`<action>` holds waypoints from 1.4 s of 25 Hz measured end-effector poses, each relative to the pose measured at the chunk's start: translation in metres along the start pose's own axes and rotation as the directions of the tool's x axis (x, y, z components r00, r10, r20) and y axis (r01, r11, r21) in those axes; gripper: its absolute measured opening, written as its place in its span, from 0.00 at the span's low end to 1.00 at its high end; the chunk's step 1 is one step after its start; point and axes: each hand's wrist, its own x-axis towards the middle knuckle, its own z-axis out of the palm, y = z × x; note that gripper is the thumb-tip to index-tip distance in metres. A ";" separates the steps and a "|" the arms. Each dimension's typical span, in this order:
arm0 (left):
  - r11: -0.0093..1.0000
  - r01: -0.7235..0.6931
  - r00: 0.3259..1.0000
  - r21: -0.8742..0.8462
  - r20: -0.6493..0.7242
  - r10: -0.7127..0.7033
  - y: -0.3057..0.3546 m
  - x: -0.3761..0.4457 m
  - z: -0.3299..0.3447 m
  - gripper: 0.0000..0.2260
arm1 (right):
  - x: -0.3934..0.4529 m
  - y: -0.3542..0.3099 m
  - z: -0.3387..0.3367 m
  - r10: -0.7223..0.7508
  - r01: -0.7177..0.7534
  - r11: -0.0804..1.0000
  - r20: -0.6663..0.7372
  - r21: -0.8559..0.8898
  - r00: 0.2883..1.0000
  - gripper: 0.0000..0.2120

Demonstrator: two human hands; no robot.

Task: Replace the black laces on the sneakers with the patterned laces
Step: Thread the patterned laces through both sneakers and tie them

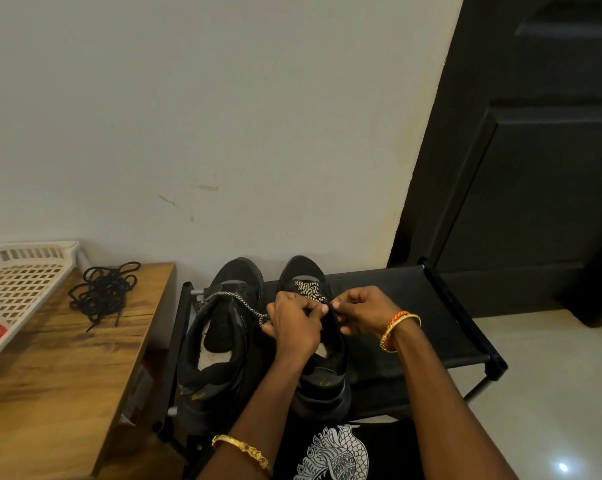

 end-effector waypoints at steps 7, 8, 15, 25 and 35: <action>0.998 -0.044 0.999 -0.039 -0.032 0.043 -0.006 0.003 0.000 0.02 | -0.001 -0.004 0.006 0.103 -0.100 0.993 -0.039 0.054 0.994 0.10; 0.999 -0.045 0.998 -0.002 -0.037 0.045 -0.006 0.001 -0.002 0.04 | -0.001 -0.003 0.005 0.117 -0.107 0.987 -0.083 0.118 0.990 0.11; 0.982 -0.129 0.991 0.139 -0.017 0.133 -0.012 -0.008 -0.018 0.15 | -0.007 0.015 -0.034 0.307 -0.019 0.851 -0.469 0.525 0.828 0.15; 0.977 -0.119 0.992 0.179 0.058 0.110 -0.025 -0.002 -0.025 0.24 | -0.003 0.022 -0.011 -0.283 0.055 0.934 -0.639 -0.352 0.715 0.15; 0.992 -0.122 0.974 0.042 0.196 0.112 -0.035 0.006 -0.025 0.16 | 0.001 0.023 -0.005 -0.177 0.045 0.935 -0.352 -0.353 0.919 0.10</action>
